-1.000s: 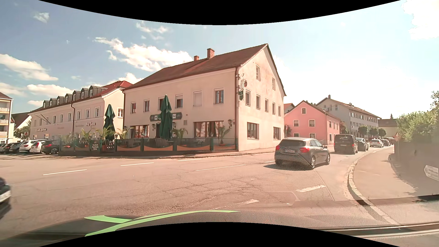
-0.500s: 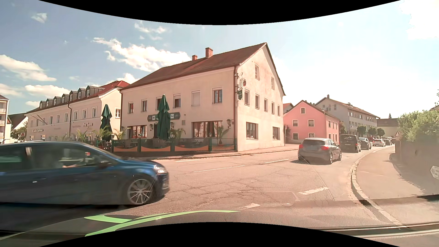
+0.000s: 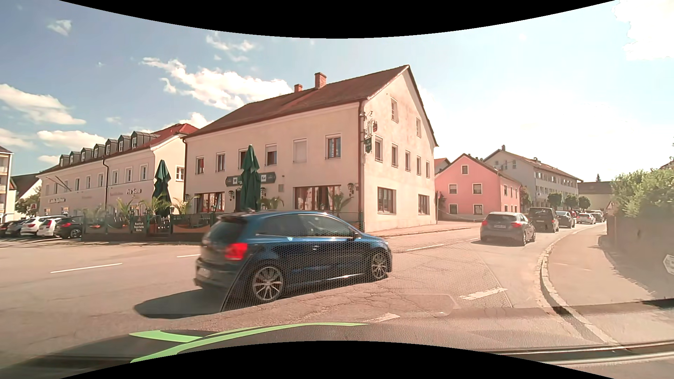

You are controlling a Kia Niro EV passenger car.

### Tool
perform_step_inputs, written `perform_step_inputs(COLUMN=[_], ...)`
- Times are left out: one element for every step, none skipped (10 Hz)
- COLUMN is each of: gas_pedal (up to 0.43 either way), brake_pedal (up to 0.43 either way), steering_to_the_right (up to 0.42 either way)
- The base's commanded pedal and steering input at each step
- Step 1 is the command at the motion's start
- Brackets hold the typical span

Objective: Follow the waypoints while adhering to traffic rules and regulations

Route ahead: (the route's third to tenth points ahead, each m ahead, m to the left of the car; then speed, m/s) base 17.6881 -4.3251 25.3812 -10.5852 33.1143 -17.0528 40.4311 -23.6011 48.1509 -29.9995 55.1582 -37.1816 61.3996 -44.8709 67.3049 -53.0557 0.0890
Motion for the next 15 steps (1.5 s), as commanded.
perform_step_inputs(gas_pedal=[0.000, 0.000, 0.000, 0.000, 0.000, 0.000, 0.000, 0.000, 0.000, 0.000, 0.000, 0.000, 0.000, 0.008, 0.039], brake_pedal=[0.201, 0.195, 0.195, 0.201, 0.201, 0.195, 0.201, 0.104, 0.000, 0.000, 0.000, 0.000, 0.000, 0.000, 0.000], steering_to_the_right=[0.083, 0.083, 0.081, 0.079, 0.079, 0.079, 0.079, 0.078, 0.078, 0.078, 0.078, 0.078, 0.078, 0.078, 0.078])
